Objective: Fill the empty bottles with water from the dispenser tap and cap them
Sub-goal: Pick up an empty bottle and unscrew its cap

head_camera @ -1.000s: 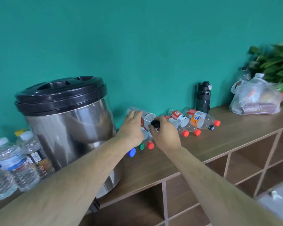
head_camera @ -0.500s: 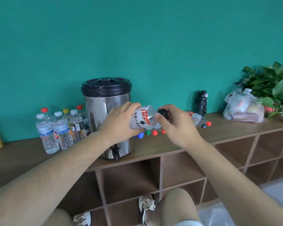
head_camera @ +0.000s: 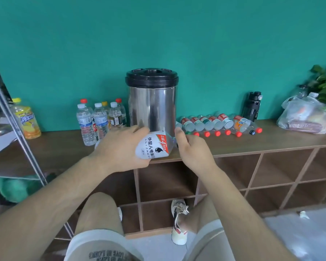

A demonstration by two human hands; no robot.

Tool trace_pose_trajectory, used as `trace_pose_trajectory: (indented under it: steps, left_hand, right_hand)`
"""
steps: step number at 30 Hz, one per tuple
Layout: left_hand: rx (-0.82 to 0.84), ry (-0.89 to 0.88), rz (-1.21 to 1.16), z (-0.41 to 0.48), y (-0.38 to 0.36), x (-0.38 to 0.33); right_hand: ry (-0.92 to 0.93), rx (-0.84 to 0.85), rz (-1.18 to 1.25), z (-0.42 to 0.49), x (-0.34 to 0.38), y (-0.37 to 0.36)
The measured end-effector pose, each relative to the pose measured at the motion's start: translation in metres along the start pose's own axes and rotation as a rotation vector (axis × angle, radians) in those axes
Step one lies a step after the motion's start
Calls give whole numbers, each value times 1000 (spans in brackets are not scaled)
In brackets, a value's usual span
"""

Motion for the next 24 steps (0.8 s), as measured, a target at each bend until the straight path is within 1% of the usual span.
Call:
trace_pose_trajectory:
  steps: [4, 6, 9, 12, 14, 16, 18, 20, 22, 24]
  left_hand:
    - [131, 63, -154, -1, -2, 6]
    - [185, 106, -257, -1, -5, 8]
    - [286, 143, -393, 1, -9, 15]
    - [447, 137, -503, 3, -5, 18]
    - [545, 144, -527, 4, -2, 19]
    - [589, 144, -516, 4, -2, 19]
    - [578, 146, -496, 5, -2, 20]
    - [549, 148, -476, 5, -4, 20]
    - [535, 144, -468, 4, -7, 17]
    - [541, 140, -468, 2, -11, 14]
  right_hand:
    - [162, -117, 182, -3, 1, -8]
    - [273, -116, 211, -2, -1, -6]
    - [402, 2, 148, 0, -2, 1]
    - [457, 95, 61, 0, -5, 9]
    - [505, 128, 43, -1, -9, 12]
    - [534, 181, 104, -3, -12, 14]
    - [501, 244, 228, -6, -15, 15]
    - [353, 268, 322, -10, -13, 15]
    - [211, 272, 265, -12, -5, 13]
    - [217, 253, 110, -10, -1, 10]
Point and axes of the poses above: each hand's wrist, its own z-axis towards the middle knuckle, its own y-axis out of the back of the hand, x = y × z, the point moved 3 cm from there along z, towards the middle knuckle, and after that the axes turned 12 degrees about y, right-handed, at the moved point
